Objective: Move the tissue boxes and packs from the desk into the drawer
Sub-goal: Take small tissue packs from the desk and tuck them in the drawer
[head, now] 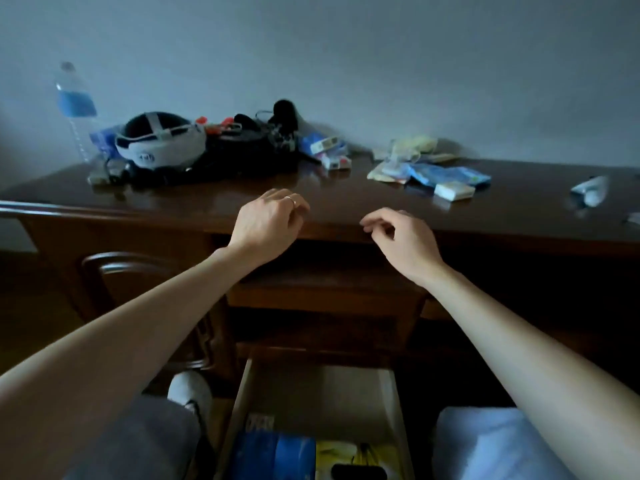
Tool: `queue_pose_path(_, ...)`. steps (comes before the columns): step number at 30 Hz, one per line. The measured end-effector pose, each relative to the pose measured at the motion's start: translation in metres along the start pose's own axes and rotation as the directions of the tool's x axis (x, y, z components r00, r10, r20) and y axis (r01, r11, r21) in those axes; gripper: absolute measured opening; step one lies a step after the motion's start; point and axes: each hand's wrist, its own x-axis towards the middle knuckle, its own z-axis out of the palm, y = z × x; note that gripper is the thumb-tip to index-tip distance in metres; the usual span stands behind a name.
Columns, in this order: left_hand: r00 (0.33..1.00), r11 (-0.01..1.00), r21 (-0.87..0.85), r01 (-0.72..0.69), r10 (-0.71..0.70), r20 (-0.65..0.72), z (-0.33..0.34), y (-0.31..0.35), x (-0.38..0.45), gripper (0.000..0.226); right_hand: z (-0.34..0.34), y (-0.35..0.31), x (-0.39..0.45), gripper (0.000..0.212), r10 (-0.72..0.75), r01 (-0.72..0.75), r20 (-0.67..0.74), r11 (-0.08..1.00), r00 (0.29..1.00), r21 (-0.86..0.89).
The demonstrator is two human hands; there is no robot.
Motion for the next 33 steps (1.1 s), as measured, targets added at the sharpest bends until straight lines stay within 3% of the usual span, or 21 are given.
queue_pose_path(3,0.996,0.999,0.034,0.035,-0.037,0.086,0.014,-0.009,0.051,0.024,-0.011,0.012,0.045,0.031,0.026,-0.012,0.08,0.985,0.996,-0.171)
queue_pose_path(6,0.982,0.996,0.069,0.05,-0.062,0.181,0.042,-0.019,0.084,0.029,-0.004,0.032,0.075,0.042,0.163,-0.093,0.183,0.936,0.97,-0.339)
queue_pose_path(8,0.955,0.993,0.112,0.048,-0.078,0.286,0.068,-0.026,0.096,0.036,0.005,0.043,0.089,0.043,0.201,-0.119,0.153,0.896,0.968,-0.428)
queue_pose_path(11,0.88,0.994,0.096,0.051,-0.09,0.466,0.102,-0.041,0.107,0.055,0.016,0.053,0.112,0.038,0.113,-0.056,0.092,0.876,0.989,-0.479)
queue_pose_path(13,0.899,0.994,0.105,0.024,-0.068,0.433,0.116,-0.05,0.118,0.063,0.017,0.06,0.126,0.041,0.105,-0.066,0.046,0.853,0.993,-0.518)
queue_pose_path(15,0.942,0.992,0.124,0.024,-0.063,0.328,0.127,-0.054,0.133,0.063,0.017,0.069,0.135,0.047,0.12,-0.162,-0.108,0.779,0.987,-0.606)
queue_pose_path(18,0.956,0.991,0.131,0.023,-0.06,0.287,0.15,-0.052,0.166,0.065,0.011,0.089,0.142,0.073,0.34,-0.462,-0.313,0.645,0.887,-0.609)
queue_pose_path(20,0.939,0.99,0.131,0.045,-0.086,0.334,0.171,-0.049,0.192,0.069,0.006,0.104,0.146,0.09,0.568,-0.62,-0.293,0.549,0.769,-0.561)
queue_pose_path(23,0.905,0.987,0.133,0.085,-0.132,0.405,0.204,-0.048,0.225,0.071,0.002,0.115,0.153,0.087,0.756,-0.772,-0.253,0.476,0.604,-0.42)
queue_pose_path(24,0.9,0.984,0.15,0.093,-0.148,0.411,0.213,-0.047,0.234,0.07,0.005,0.115,0.155,0.081,0.753,-0.768,-0.252,0.477,0.608,-0.427)
queue_pose_path(29,0.909,0.938,0.333,0.093,-0.217,0.357,0.227,-0.042,0.253,0.061,0.013,0.105,0.154,0.052,0.515,-0.55,-0.25,0.587,0.82,-0.593)
queue_pose_path(33,0.885,0.963,0.224,0.151,-0.232,0.403,0.21,-0.04,0.233,0.07,0.011,0.097,0.153,0.042,0.465,-0.478,-0.162,0.719,0.87,-0.504)
